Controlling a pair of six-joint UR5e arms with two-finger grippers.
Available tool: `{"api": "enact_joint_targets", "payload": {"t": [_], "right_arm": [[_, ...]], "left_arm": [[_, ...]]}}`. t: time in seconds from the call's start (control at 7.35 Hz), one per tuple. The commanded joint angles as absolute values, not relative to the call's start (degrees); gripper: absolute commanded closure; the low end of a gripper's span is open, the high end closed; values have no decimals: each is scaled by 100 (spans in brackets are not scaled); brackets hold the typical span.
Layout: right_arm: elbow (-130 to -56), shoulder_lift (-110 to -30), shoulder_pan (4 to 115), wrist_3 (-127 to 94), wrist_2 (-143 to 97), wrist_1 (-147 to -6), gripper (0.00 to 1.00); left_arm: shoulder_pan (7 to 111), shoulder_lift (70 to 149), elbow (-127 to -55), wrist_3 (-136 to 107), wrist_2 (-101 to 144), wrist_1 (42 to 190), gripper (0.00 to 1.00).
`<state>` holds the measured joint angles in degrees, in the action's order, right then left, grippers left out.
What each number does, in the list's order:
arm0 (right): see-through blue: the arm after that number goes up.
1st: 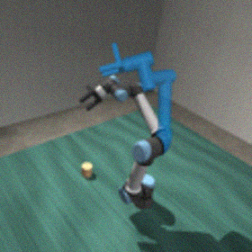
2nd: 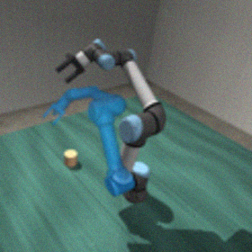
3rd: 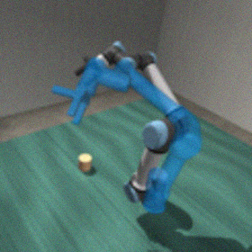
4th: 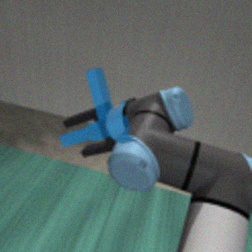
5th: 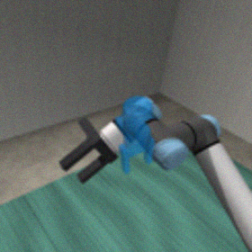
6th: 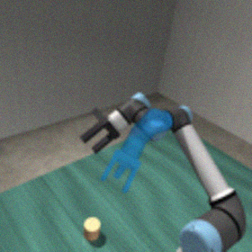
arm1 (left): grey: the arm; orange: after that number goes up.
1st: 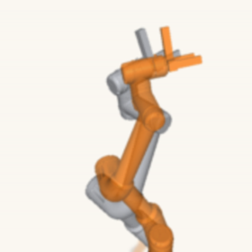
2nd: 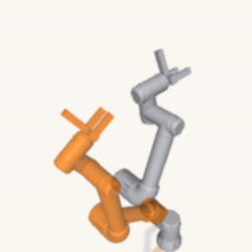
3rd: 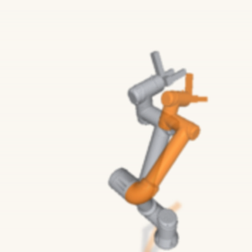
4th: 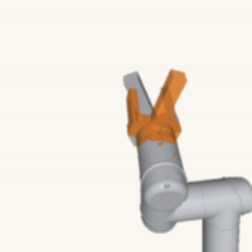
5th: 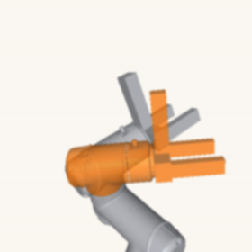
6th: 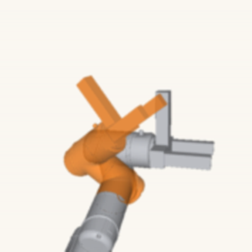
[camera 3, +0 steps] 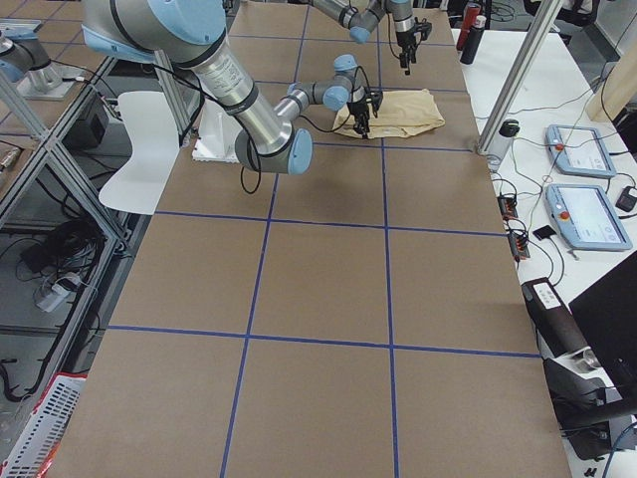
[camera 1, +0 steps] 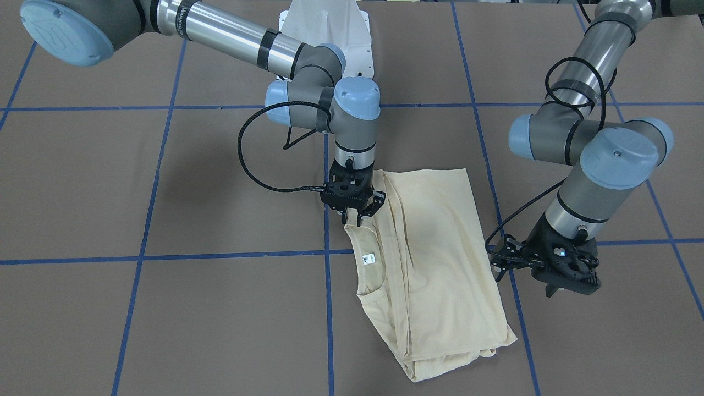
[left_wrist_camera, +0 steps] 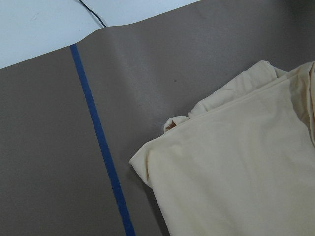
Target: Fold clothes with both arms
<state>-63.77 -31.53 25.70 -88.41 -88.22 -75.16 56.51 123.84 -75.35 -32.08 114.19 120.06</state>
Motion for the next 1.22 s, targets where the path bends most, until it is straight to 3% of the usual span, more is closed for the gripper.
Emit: {"api": "enact_joint_targets", "payload": {"t": [0.0,0.27,0.68,0.95,1.09], "right_arm": [[-6372,-3155,2566,-8554,-8824,-7523,100],[-6668,-3356,2575,-8534,-8903,-7576,100],[-8318,-4540,2566,-8534,-9123,-7961,100],[-9827,-5759,2374,-8534,-9132,-8051,100],[-10183,-6070,2295,-8534,-9132,-8164,100]], "left_arm": [[5651,12384,-7550,-3217,11417,12006,0],[5643,12262,-7716,-3234,11426,11997,0],[5625,12234,-7717,-3234,11426,11997,0],[5581,12234,-7717,-3287,11443,12006,0],[5546,12234,-7725,-3392,11443,12015,0]]}}
